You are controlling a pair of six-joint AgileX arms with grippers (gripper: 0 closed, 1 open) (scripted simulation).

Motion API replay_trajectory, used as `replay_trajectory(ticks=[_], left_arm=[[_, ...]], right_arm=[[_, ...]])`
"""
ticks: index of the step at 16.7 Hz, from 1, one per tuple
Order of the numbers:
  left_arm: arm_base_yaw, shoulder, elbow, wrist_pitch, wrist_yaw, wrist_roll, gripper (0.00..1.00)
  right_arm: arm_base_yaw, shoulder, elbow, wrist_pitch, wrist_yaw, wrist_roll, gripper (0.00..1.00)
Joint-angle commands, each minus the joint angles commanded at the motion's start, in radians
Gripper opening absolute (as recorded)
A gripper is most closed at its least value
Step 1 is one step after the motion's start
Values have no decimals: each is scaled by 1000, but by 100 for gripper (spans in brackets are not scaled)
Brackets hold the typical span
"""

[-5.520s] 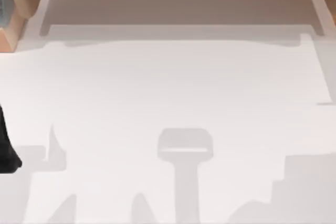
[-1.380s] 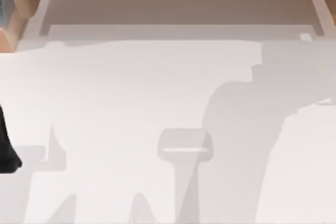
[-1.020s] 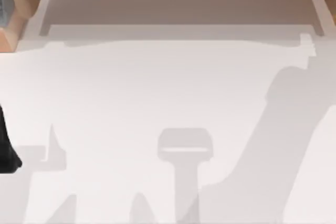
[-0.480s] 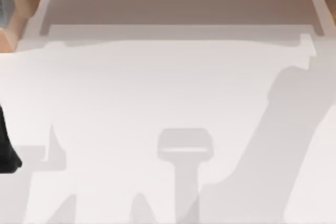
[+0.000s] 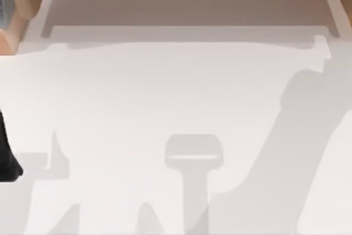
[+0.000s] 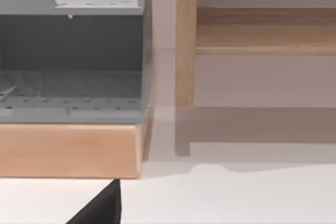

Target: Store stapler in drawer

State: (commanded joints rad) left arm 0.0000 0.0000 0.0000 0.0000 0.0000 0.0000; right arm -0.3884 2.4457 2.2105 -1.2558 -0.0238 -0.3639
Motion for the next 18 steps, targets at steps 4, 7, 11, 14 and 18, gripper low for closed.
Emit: replay_trajectory(ticks=[4, 7, 11, 14, 18], left_arm=[[0, 0, 0, 0, 0, 0, 100], [0, 0, 0, 0, 0, 0, 100], [0, 0, 0, 0, 0, 0, 100], [0, 0, 0, 0, 0, 0, 100], [0, 0, 0, 0, 0, 0, 100]], right_arm=[[0, 0, 0, 0, 0, 0, 100], [0, 0, 0, 0, 0, 0, 100], [2, -8, -2, 8, -3, -3, 100], [-1, -78, -30, 89, -27, -30, 100], [-55, -217, -140, 318, -84, -107, 100]])
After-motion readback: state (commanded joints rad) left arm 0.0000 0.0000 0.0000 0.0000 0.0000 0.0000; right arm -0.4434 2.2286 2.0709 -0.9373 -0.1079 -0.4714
